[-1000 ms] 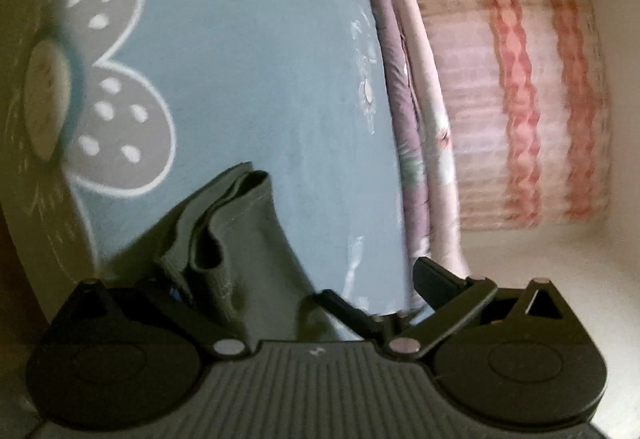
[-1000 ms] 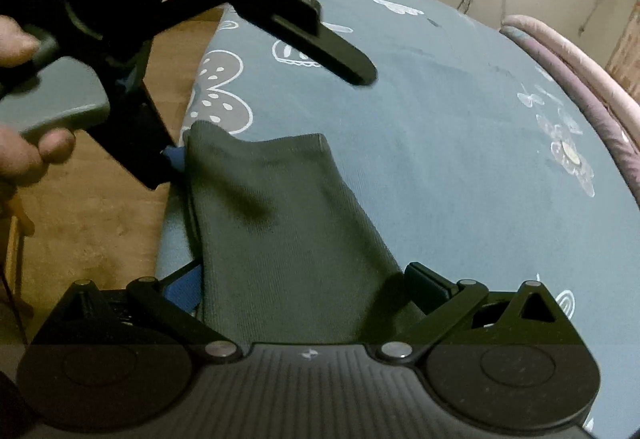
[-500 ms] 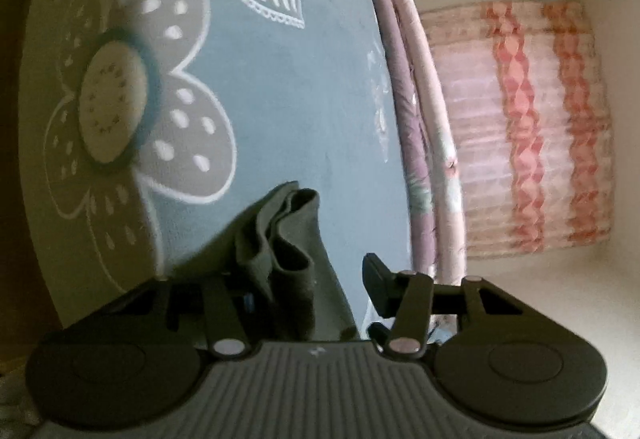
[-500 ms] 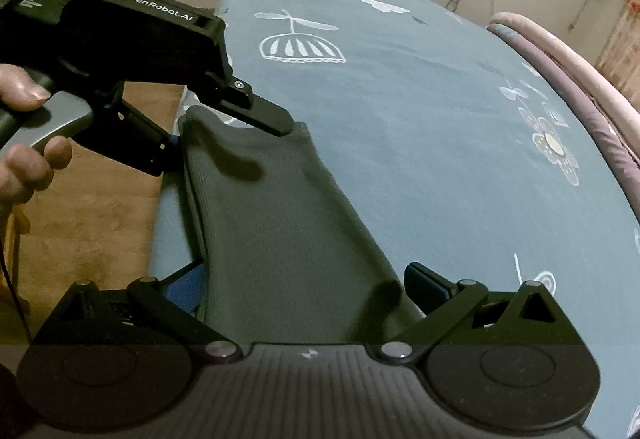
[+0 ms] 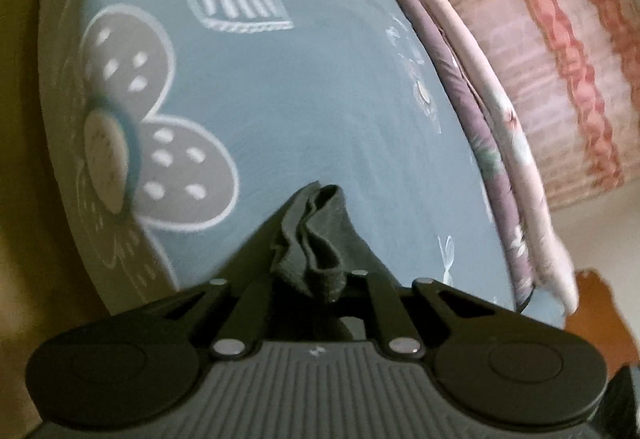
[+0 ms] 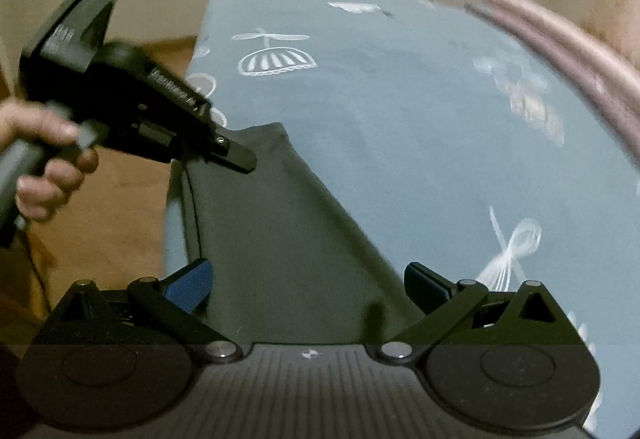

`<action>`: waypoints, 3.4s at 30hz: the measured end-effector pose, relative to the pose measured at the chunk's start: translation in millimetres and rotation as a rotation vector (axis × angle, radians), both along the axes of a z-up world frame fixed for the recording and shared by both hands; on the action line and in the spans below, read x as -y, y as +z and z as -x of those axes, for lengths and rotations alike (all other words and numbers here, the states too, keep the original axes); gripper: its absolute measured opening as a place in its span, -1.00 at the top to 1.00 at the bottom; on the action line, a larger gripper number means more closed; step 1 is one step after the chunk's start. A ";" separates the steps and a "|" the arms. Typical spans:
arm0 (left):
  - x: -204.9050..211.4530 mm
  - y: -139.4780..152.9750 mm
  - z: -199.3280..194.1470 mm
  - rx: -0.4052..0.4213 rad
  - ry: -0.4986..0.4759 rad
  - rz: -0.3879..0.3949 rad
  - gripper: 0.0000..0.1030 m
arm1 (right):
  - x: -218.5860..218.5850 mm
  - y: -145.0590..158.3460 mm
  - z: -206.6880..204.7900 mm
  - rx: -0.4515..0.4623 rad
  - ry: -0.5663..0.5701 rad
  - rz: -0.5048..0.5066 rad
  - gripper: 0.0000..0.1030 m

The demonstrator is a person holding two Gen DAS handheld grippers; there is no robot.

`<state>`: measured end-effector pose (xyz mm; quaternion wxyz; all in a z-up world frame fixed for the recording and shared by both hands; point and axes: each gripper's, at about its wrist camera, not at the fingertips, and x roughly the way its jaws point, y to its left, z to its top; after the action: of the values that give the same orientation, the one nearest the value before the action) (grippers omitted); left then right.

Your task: Fold clothes

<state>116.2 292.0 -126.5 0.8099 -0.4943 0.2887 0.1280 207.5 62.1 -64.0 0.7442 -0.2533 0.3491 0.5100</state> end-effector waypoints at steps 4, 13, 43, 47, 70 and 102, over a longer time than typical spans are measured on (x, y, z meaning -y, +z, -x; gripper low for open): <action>7.3 15.5 -1.4 -0.025 -0.050 -0.117 0.86 | 19.3 -1.6 -30.5 -0.337 -0.085 -0.096 -1.00; 8.3 13.1 5.4 -0.038 -0.072 -0.157 0.85 | -3.5 -41.8 -27.8 -0.807 -0.063 -0.165 -1.00; 36.0 62.4 -2.3 0.116 -0.291 -0.377 0.85 | 64.8 -62.2 -84.8 -1.141 -0.655 -0.342 -1.00; 34.2 63.2 1.3 0.129 -0.295 -0.369 0.85 | 62.0 -60.5 -96.2 -1.108 -0.670 -0.348 -1.00; 26.9 72.1 -1.0 0.166 -0.358 -0.341 0.85 | 42.4 -57.8 -130.5 -0.963 -0.744 -0.390 -1.00; 211.5 152.2 -45.4 0.210 -0.542 -0.552 0.85 | 336.9 -8.2 -76.8 -0.832 -0.927 -0.821 -1.00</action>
<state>161.6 80.5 25.6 0.9419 -0.1743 0.2788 -0.0686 284.3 -274.9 -72.2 0.7241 0.4323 0.4543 0.2870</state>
